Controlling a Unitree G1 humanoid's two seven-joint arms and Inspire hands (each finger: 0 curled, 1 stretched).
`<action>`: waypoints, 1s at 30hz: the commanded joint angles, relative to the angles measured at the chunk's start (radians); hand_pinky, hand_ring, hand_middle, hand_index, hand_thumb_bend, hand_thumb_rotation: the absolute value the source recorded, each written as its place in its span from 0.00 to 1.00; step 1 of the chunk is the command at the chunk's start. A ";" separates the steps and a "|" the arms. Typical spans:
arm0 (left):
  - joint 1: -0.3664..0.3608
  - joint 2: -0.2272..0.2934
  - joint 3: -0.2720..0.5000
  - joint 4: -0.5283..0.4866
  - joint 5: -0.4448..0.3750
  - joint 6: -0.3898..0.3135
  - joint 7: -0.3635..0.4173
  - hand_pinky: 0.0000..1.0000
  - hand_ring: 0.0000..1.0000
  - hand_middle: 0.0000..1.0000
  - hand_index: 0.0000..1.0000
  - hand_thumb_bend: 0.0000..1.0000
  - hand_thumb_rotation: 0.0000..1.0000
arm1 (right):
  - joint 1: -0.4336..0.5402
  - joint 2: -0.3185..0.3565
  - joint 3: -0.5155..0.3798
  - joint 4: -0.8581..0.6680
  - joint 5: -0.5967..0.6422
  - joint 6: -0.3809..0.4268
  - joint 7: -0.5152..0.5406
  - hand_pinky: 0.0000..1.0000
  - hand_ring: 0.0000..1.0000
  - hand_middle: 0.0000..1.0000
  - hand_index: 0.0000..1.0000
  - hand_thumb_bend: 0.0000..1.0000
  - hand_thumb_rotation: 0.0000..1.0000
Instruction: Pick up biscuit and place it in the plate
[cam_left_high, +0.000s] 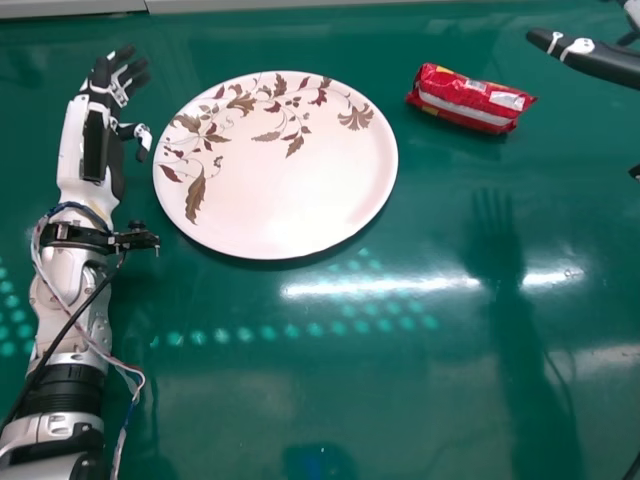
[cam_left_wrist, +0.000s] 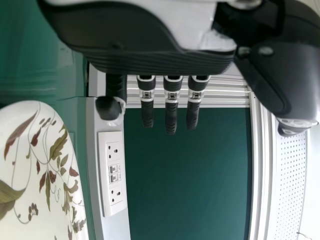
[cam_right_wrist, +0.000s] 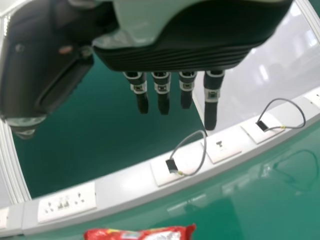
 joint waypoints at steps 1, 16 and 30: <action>0.003 0.010 0.002 0.010 -0.002 -0.014 -0.008 0.00 0.91 0.89 0.93 0.85 0.80 | -0.041 0.024 0.036 0.041 -0.018 -0.005 -0.024 0.77 0.92 1.00 1.00 1.00 0.57; -0.029 0.013 0.005 0.106 -0.008 -0.049 -0.040 0.00 0.86 0.86 0.88 0.89 0.76 | -0.177 0.134 0.171 0.303 -0.056 -0.043 -0.077 0.73 0.91 1.00 1.00 1.00 0.57; -0.086 0.025 0.000 0.241 0.003 -0.127 -0.059 0.00 0.87 0.86 0.87 0.87 0.78 | -0.177 0.161 0.197 0.372 -0.051 -0.053 -0.098 0.65 0.86 1.00 1.00 1.00 0.51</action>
